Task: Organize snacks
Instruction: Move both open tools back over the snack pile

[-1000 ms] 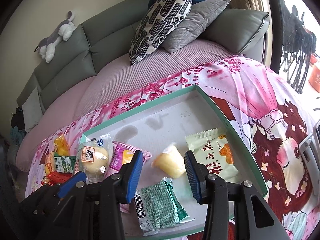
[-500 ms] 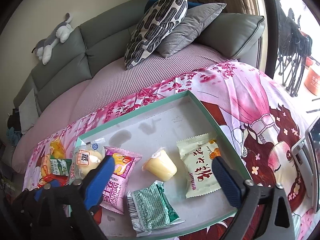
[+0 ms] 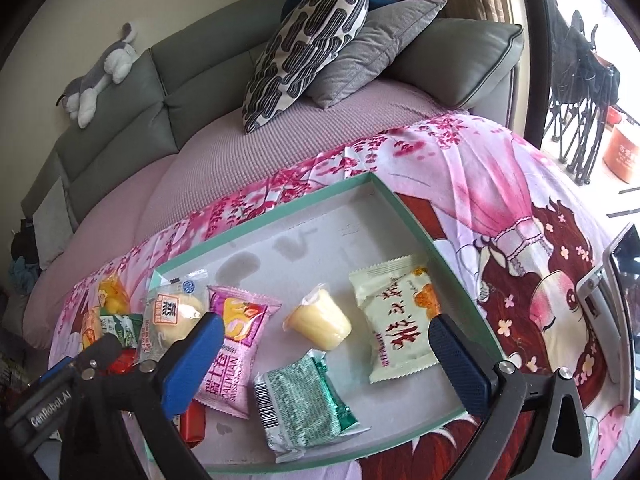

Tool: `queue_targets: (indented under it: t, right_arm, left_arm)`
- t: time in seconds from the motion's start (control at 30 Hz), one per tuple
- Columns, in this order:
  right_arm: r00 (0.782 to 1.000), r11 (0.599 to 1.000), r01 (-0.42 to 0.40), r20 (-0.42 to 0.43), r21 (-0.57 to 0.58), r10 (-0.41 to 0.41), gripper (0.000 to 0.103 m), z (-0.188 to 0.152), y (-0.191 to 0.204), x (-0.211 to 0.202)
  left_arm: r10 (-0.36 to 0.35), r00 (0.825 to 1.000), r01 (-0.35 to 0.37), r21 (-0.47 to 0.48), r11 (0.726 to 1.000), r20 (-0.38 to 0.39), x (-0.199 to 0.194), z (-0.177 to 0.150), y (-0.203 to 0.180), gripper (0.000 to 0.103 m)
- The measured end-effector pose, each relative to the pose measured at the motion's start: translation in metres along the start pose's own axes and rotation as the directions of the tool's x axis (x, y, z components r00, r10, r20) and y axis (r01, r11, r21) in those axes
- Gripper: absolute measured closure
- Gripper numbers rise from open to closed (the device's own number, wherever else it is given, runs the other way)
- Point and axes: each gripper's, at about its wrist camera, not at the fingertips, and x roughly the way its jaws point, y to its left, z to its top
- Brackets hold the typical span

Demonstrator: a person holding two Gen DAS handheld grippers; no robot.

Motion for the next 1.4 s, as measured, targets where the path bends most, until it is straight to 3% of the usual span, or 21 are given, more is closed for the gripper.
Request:
queue_targets:
  t: [0.27,0.4,0.7,1.4]
  right_arm:
    - [0.999,0.997,-0.041,-0.02,-0.066,0.04,0.0,-0.008,0.037,-0.001]
    - [0.995,0.989,-0.092,-0.045,-0.116,0.088,0.0,-0.017,0.068,0.001]
    - [0.984,0.961,-0.165,-0.1,-0.223,0.145,0.0,-0.042,0.128,0.003]
    - [0.966,0.919,-0.248,-0.153,-0.305,0.21,0.001,-0.074,0.203,-0.003]
  left_arm:
    - [0.068,0.996,-0.072,-0.079,0.994,-0.051,0.009,0.003,0.045,0.006]
    - [0.119,0.991,-0.122,-0.051,0.991,-0.059,0.009,0.005,0.064,0.006]
    - [0.153,0.985,-0.158,-0.06,0.986,-0.085,0.007,0.006,0.106,0.006]
    - [0.045,0.995,-0.062,-0.193,0.979,-0.093,0.003,0.002,0.189,0.006]
